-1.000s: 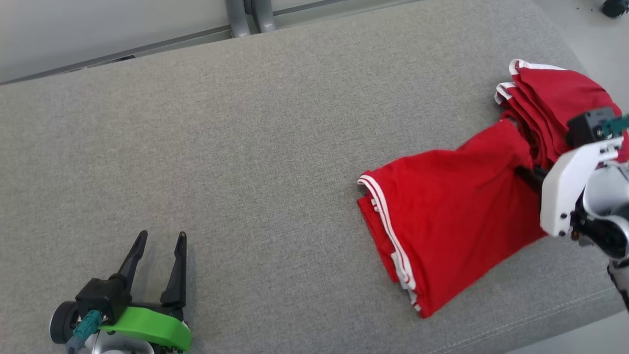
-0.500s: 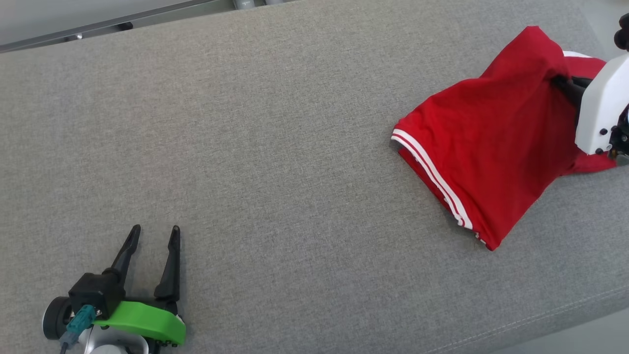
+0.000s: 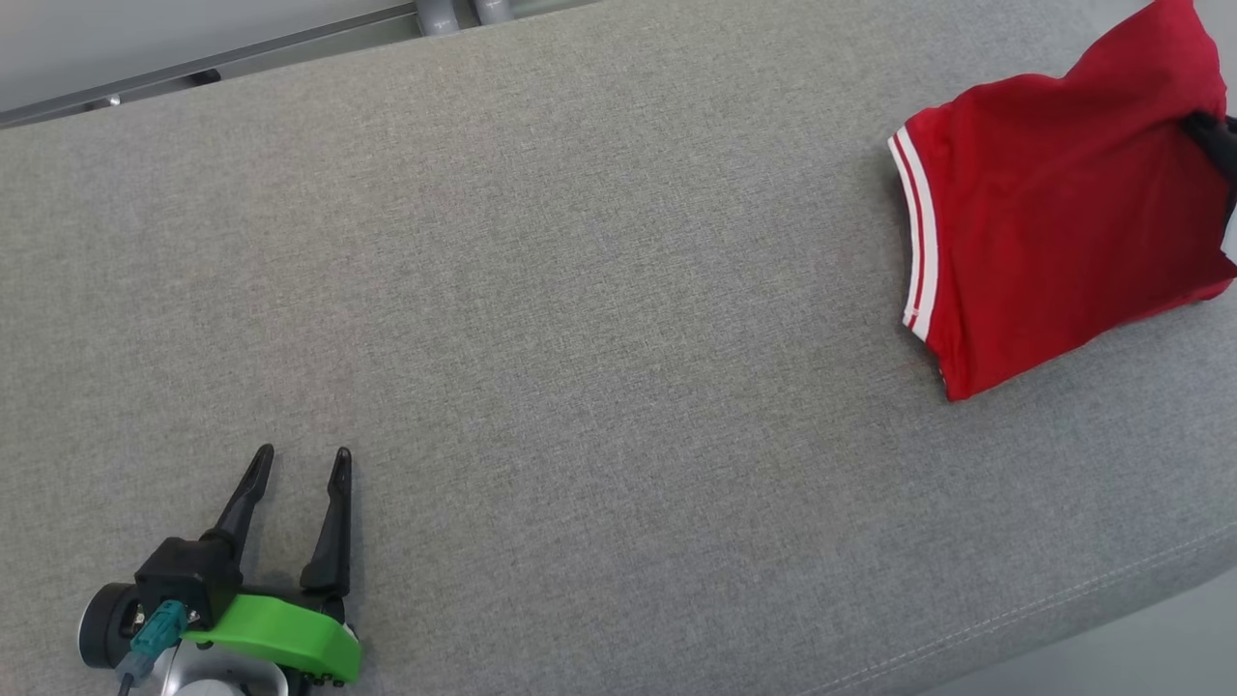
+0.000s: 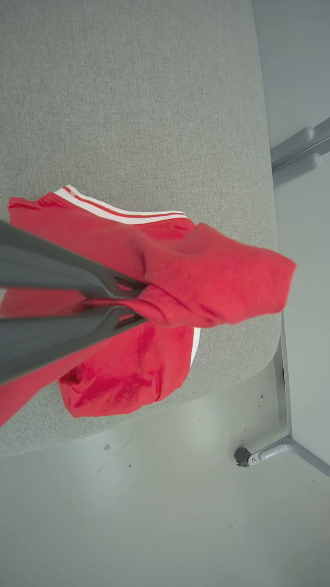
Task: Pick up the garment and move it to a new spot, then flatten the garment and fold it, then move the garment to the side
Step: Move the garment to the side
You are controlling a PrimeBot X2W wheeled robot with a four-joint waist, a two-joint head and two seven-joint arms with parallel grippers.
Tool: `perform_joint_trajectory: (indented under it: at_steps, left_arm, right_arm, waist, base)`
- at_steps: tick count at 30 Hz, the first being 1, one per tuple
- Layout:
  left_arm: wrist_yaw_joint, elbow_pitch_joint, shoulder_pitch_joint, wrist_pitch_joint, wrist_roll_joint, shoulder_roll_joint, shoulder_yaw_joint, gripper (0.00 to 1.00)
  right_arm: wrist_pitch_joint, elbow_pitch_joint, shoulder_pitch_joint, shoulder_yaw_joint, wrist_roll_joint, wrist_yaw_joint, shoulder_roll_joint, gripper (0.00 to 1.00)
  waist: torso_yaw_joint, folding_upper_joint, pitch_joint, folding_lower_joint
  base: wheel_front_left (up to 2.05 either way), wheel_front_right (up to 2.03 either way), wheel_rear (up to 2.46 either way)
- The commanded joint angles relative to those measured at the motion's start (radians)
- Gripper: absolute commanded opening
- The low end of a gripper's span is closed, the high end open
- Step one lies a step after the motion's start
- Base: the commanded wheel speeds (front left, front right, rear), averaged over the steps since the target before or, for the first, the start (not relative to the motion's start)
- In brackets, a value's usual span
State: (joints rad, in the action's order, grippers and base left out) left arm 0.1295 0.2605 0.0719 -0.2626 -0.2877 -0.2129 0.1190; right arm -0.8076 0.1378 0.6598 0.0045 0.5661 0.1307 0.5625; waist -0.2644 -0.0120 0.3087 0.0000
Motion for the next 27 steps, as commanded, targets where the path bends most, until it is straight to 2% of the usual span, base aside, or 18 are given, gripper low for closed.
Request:
perform_joint_trajectory:
  at_steps: [1,15,27]
  left_arm:
    - [0.002,-0.002,0.012,-0.002,0.008,-0.009,0.001,1.0]
    - [0.001,-0.006,0.022,-0.002,0.002,-0.014,0.018,1.0]
    - [0.001,-0.005,0.001,-0.002,-0.003,0.012,0.011,1.0]
  right_arm:
    - [0.009,0.004,-0.008,-0.007,-0.007,0.0,0.003,0.0]
    - [0.032,0.059,0.026,-0.054,-0.042,0.0,0.021,0.0]
    - [0.056,0.143,0.012,-0.109,-0.085,0.0,0.034,0.0]
  waist:
    - [0.001,0.012,0.001,0.0]
    - [0.037,0.012,-0.005,0.0]
    - [0.071,0.012,-0.033,0.0]
  base:
    - [0.0,0.0,0.0]
    - [0.0,0.0,0.0]
    - [0.0,0.0,0.0]
